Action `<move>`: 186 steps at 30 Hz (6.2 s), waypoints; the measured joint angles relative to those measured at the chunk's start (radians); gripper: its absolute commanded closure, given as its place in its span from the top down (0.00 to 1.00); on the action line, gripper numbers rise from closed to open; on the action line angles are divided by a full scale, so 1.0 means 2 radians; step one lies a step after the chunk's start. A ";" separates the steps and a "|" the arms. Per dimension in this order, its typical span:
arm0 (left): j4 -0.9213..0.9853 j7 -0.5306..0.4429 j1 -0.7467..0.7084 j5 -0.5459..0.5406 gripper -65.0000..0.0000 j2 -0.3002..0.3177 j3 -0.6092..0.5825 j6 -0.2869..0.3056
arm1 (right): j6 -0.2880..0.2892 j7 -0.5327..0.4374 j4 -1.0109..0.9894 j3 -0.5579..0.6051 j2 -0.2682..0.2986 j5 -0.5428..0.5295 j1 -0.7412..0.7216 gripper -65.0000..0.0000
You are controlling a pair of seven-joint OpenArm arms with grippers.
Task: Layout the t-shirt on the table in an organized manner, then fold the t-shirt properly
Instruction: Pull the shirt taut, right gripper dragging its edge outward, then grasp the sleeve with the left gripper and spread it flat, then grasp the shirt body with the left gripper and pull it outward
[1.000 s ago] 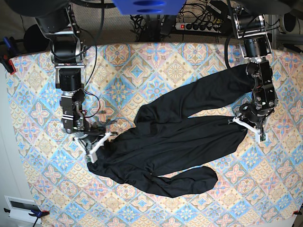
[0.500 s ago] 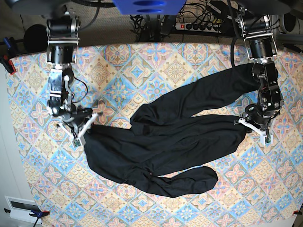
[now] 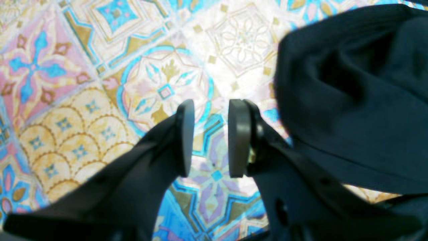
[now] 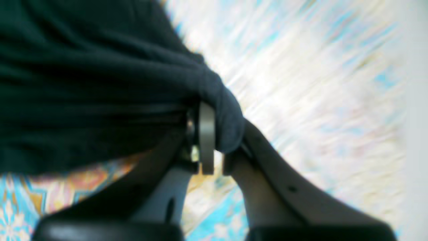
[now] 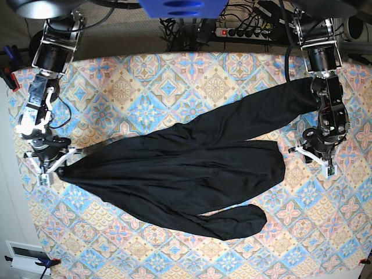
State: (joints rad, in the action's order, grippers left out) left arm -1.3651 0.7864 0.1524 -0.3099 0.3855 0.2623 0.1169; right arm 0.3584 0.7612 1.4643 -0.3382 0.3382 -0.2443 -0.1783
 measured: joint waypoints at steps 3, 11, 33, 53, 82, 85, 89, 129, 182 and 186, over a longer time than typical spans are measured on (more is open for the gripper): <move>0.000 0.000 0.000 0.000 0.24 0.000 0.000 0.000 | -0.002 0.012 -0.014 -0.015 0.002 0.005 0.000 0.00; -0.045 0.001 -0.043 0.000 0.24 0.002 -0.008 0.002 | -0.002 0.005 -0.083 -0.016 -0.002 0.085 -0.052 0.13; -0.173 -0.004 -0.181 -0.051 0.37 0.070 -0.163 0.005 | -0.002 0.016 0.027 -0.017 -0.030 0.133 0.023 0.24; -0.240 0.002 -0.166 -0.049 0.00 0.051 -0.420 0.006 | -0.001 0.016 0.093 -0.015 -0.043 0.084 0.100 0.24; -0.284 0.000 -0.240 -0.044 0.00 0.092 -0.183 0.000 | 0.007 -0.015 0.065 0.255 0.000 0.164 0.096 0.51; -0.284 0.003 -0.242 -0.045 0.00 0.091 -0.184 0.003 | 0.007 -0.047 0.045 0.262 -0.004 0.183 0.094 0.51; -0.284 0.003 -0.239 -0.045 0.00 0.091 -0.183 0.000 | 0.005 -0.090 0.012 0.261 -0.004 0.197 0.085 0.51; -0.084 0.000 -0.089 0.006 0.00 -0.011 -0.082 -0.003 | 0.013 -0.043 0.137 0.020 0.018 0.214 0.285 0.00; 0.096 -0.029 0.069 -0.060 0.00 -0.111 -0.207 -0.001 | 0.012 -0.034 0.138 0.001 0.018 0.214 0.282 0.00; 0.042 -0.028 0.055 -0.065 0.00 -0.079 -0.210 0.002 | 0.012 -0.034 0.138 0.001 0.018 0.214 0.282 0.00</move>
State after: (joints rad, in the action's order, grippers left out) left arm -1.2816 0.7300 0.2615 -0.4397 0.2276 -0.1574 0.1219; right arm 0.3817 0.6930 1.7405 -0.3367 0.3740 0.1837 0.3847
